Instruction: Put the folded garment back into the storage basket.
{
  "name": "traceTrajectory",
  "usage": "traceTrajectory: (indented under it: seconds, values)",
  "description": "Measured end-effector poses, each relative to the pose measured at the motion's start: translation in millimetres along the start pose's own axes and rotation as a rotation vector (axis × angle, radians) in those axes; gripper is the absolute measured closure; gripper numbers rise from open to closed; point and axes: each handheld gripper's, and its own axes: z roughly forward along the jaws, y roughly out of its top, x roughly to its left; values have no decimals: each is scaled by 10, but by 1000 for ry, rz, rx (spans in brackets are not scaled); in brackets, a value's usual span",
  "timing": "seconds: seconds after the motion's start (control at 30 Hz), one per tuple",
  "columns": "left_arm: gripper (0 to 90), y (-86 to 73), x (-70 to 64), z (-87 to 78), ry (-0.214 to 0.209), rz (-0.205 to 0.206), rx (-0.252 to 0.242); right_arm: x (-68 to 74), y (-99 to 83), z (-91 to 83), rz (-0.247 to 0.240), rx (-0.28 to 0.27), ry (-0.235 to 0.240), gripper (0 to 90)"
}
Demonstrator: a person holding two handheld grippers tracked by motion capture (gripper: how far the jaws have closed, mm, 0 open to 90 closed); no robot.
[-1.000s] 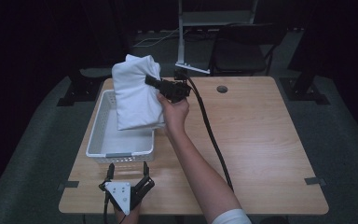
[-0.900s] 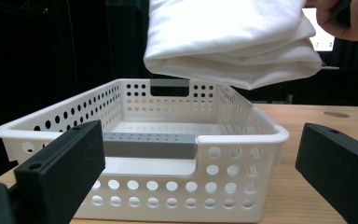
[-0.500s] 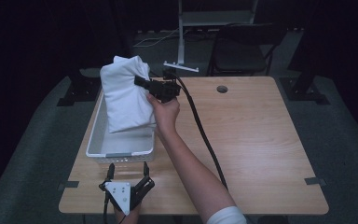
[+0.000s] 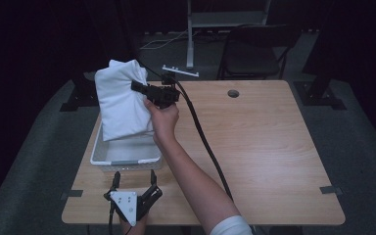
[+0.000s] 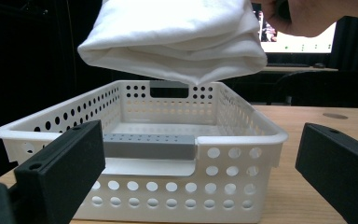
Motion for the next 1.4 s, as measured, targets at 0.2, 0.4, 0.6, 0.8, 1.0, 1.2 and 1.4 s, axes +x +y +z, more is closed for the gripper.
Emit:
traceTrajectory:
  seconds: [0.2,0.4,0.6,0.8,1.0,1.2,1.4]
  values:
    - [22,0,0,-1,0,-1,-2,12,-26,44,4,7,4,677]
    - [22,-1,1,-4,0,-1,-5,14,-41,63,8,14,9,676]
    - [22,-2,0,-6,1,-2,-8,-3,-50,68,3,22,4,676]
    - [22,-2,3,-9,5,2,-9,-39,-87,101,3,42,10,676]
    - [22,-3,2,-10,6,0,-10,-102,-148,121,20,43,14,676]
    - [22,-2,8,-15,11,1,-9,-179,-226,172,25,69,4,675]
    - [22,-2,8,-14,11,1,-8,-243,-309,227,32,94,-14,675]
